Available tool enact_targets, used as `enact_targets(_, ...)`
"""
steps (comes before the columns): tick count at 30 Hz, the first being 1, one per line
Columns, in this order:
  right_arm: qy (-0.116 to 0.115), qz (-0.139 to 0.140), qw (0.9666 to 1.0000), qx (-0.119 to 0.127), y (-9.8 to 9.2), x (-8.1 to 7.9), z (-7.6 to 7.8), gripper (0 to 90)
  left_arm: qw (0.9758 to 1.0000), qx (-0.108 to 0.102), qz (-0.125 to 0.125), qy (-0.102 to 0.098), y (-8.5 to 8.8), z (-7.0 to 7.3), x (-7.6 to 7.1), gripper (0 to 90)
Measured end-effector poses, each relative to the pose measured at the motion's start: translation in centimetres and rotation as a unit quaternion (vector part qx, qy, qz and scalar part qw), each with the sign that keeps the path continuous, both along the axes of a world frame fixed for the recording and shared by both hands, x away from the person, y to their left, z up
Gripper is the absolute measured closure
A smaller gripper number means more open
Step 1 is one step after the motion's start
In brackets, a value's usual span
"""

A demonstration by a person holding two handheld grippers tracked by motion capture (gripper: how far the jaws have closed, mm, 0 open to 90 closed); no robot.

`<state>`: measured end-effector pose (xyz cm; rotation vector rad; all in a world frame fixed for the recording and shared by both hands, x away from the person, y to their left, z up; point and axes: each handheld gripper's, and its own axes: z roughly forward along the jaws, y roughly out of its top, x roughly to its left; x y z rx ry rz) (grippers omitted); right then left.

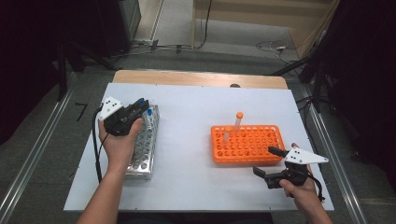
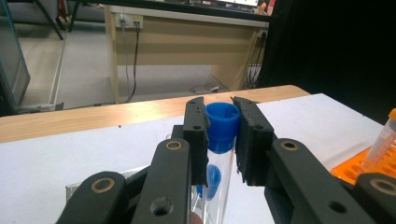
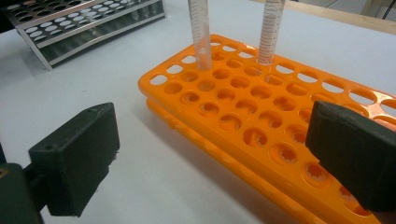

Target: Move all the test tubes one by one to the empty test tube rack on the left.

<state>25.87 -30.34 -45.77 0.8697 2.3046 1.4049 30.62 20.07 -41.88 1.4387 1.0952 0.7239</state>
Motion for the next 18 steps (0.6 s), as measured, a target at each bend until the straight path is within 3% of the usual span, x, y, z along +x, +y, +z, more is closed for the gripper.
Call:
enact_targets(2, 0.000, 0.001, 1.0000, 0.000, 0.0, 0.0, 0.0, 1.3, 1.0000, -0.007, -0.001, -0.002, 0.0, 0.0, 0.1, 76.1)
enact_targets(9, 0.000, 0.002, 1.0000, -0.002, 0.1, 0.0, -0.1, 1.3, 0.9999, 0.015, 0.005, 0.007, -0.5, -0.5, -0.1, 76.1)
enact_targets(18, 0.000, 0.005, 1.0000, -0.005, 0.3, 0.0, -0.2, 1.4, 0.9977, 0.050, 0.018, 0.041, -1.1, -1.0, -0.5, 75.9)
